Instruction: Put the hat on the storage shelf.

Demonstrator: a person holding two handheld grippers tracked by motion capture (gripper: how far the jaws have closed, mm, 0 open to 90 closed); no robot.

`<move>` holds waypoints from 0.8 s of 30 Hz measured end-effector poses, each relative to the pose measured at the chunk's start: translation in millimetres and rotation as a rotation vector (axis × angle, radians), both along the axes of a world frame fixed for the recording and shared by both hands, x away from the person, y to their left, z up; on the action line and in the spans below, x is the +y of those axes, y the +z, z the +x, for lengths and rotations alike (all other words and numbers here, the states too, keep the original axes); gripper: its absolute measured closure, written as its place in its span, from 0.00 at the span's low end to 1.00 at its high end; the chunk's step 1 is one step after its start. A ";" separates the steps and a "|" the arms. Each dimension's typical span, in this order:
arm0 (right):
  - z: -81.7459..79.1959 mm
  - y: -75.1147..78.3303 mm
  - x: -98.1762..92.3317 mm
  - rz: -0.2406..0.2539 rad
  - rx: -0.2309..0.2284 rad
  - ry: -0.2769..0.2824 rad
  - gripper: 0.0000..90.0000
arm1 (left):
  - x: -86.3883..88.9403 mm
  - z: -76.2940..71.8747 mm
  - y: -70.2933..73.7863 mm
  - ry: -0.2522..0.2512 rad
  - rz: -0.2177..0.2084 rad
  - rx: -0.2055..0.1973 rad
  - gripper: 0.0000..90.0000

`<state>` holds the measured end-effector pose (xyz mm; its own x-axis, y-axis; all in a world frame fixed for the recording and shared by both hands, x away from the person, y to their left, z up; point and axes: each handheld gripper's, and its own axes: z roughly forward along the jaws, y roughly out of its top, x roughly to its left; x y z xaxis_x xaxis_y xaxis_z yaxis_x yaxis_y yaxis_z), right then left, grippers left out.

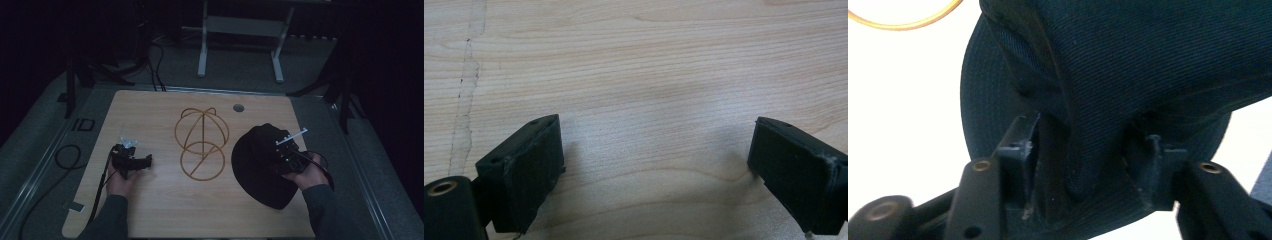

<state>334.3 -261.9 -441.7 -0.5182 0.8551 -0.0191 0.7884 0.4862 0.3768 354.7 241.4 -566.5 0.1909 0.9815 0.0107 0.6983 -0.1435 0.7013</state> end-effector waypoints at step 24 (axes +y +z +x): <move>19.7 -5.6 -0.3 0.016 0.098 0.024 0.93 | -0.3 0.2 0.1 -0.002 0.001 0.001 0.09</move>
<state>354.0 -262.2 -447.3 -0.5368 0.8424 0.0460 0.8104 0.4997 0.3058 354.9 241.2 -566.4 0.1930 0.9811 0.0117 0.6988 -0.1458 0.7003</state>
